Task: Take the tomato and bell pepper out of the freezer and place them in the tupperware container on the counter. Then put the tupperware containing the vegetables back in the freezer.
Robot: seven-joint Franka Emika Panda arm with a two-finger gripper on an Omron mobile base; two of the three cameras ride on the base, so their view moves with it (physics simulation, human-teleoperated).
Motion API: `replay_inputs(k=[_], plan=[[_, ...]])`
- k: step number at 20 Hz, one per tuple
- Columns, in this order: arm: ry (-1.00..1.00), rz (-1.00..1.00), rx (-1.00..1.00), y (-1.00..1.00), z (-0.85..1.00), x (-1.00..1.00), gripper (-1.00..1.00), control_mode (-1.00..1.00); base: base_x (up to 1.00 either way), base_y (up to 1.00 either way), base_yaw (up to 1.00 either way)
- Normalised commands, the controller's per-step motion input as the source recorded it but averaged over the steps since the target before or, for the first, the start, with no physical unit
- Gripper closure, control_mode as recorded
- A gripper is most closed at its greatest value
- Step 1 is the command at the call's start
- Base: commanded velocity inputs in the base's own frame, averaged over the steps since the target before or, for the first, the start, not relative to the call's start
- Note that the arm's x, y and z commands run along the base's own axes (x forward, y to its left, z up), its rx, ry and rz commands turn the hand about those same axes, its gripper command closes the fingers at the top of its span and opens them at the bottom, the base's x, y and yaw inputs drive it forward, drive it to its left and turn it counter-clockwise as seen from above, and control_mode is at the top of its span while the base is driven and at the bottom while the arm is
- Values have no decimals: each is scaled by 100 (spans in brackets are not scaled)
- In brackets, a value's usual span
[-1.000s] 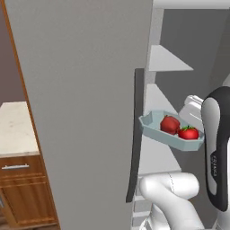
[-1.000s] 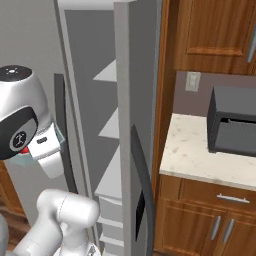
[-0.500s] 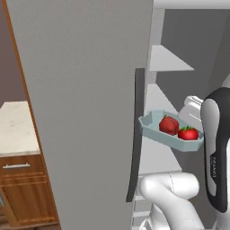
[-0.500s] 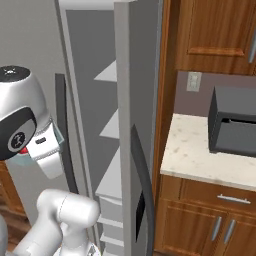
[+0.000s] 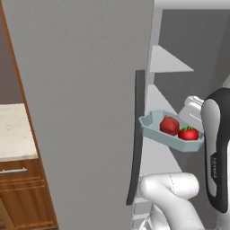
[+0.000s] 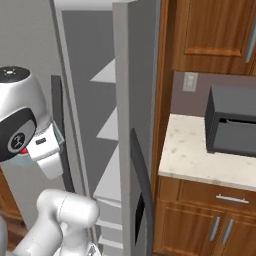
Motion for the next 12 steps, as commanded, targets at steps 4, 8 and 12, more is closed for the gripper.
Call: replay_inputs(k=[4, 8, 12], plan=[[0, 0, 0, 0, 0, 0, 100, 100, 80, 0, -17], [0, 0, 0, 0, 0, 0, 100, 100, 92, 0, -14], [0, 0, 0, 0, 0, 0, 100, 100, 42, 0, -8]])
